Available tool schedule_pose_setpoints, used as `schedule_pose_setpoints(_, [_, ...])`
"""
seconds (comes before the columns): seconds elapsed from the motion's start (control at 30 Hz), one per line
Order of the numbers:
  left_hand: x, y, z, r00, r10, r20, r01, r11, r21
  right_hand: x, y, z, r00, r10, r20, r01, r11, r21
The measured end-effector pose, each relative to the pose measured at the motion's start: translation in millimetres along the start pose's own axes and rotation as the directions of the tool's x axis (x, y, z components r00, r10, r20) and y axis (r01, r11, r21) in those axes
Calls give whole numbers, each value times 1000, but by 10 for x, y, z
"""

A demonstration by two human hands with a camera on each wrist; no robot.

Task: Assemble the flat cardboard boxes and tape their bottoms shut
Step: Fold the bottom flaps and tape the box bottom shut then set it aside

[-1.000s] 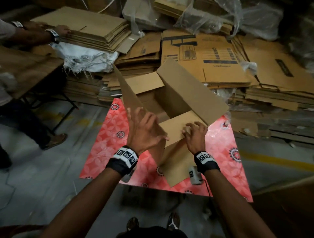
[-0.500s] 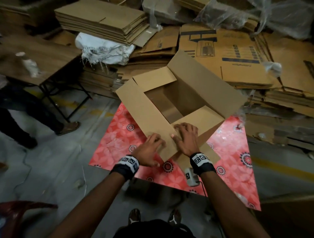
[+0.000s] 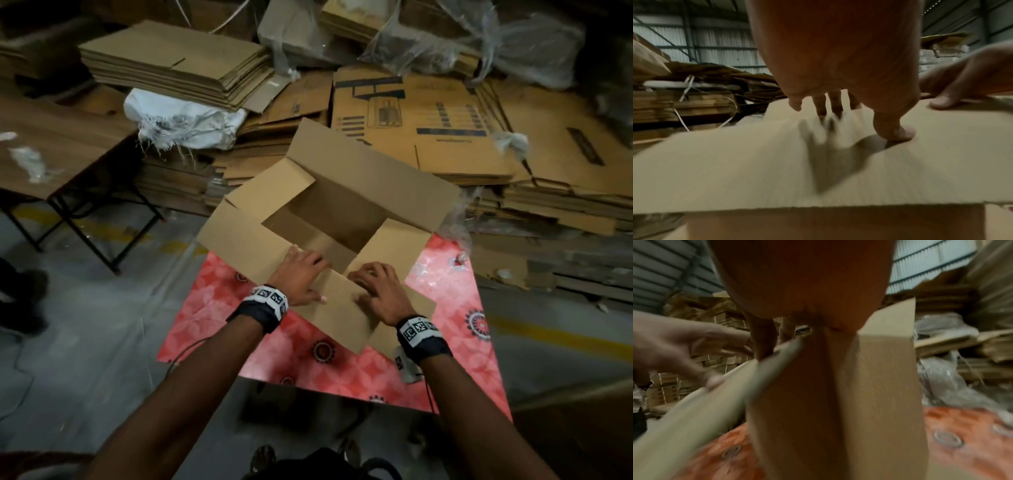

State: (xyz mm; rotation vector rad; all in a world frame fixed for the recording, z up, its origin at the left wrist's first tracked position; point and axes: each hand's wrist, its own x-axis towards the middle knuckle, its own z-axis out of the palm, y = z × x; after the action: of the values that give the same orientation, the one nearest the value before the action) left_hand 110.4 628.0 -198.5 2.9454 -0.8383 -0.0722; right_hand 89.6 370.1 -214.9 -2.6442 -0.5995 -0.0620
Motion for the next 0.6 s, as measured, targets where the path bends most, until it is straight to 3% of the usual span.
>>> schedule_pose_setpoints(0.1, [89, 286, 195, 996, -33, -80, 26, 996, -82, 71, -11, -80, 998, 25, 62, -14, 985, -171])
schedule_pose_setpoints(0.2, [182, 466, 320, 984, -95, -153, 66, 980, -188, 151, -53, -78, 988, 132, 78, -103, 950, -296])
schedule_pose_setpoints(0.27, [232, 515, 328, 974, -138, -179, 92, 966, -242, 174, -64, -149, 987, 163, 3, -154, 941, -301])
schedule_pose_setpoints(0.33, [264, 533, 305, 971, -152, -185, 101, 960, -259, 138, -95, -304, 980, 111, -164, -154, 949, -276])
schedule_pose_setpoints(0.4, [288, 546, 282, 969, -159, -189, 108, 961, -253, 44, -112, -492, 909, 96, -405, -189, 962, -196])
schedule_pose_setpoints(0.5, [322, 586, 282, 965, -148, -215, 98, 969, -228, -192, -21, -746, 731, 203, -652, -355, 928, -109])
schedule_pose_setpoints(0.6, [377, 646, 315, 956, -130, -263, 69, 971, -230, -477, 165, -809, 572, 471, -671, -700, 707, -101])
